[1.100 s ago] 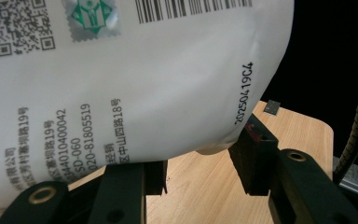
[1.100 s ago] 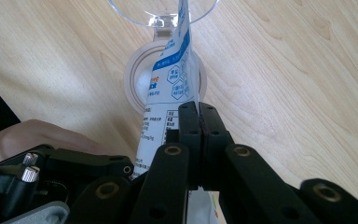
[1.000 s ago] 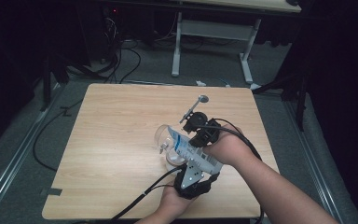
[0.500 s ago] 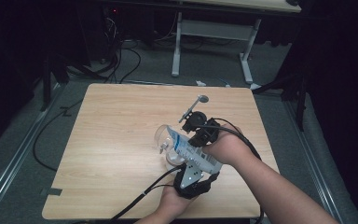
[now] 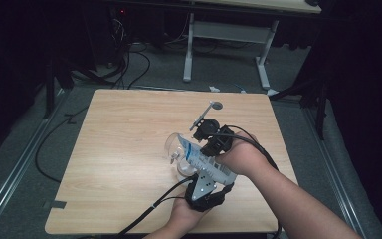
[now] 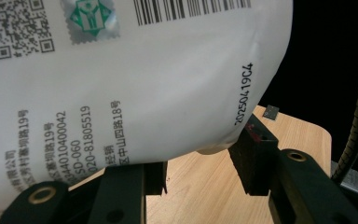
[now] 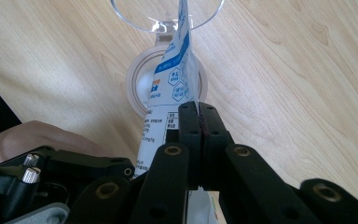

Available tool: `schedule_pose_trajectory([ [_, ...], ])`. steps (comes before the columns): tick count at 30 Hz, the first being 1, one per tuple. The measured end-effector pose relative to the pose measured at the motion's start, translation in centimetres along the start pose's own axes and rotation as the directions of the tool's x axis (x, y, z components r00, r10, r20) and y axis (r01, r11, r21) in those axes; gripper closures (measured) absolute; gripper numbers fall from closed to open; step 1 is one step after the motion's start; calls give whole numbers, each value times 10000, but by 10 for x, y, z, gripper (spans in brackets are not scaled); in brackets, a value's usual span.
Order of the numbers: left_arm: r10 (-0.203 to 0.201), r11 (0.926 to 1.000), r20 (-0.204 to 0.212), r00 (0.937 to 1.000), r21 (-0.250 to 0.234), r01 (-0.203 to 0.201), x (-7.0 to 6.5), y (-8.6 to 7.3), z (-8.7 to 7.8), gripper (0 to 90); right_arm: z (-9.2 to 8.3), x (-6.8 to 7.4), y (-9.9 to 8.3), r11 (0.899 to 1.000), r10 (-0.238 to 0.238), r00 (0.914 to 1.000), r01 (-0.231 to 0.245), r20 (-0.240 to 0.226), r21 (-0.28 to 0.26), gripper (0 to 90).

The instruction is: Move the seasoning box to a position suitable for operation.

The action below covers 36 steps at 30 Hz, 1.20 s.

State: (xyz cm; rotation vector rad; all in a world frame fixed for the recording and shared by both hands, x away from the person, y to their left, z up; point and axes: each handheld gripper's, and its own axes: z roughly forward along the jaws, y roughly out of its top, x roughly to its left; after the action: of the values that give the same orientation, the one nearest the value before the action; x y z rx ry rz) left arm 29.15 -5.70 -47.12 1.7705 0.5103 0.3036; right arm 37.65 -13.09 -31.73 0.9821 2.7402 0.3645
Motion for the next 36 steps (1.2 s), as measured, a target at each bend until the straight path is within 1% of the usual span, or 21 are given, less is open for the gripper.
schedule_pose_trajectory([
  [36, -26, 10000, 18, 10000, -30, 26, 1, 0, 0, 600, 2, 1, 2, 10000, -16, 10000, 16, 10, -5, 900],
])
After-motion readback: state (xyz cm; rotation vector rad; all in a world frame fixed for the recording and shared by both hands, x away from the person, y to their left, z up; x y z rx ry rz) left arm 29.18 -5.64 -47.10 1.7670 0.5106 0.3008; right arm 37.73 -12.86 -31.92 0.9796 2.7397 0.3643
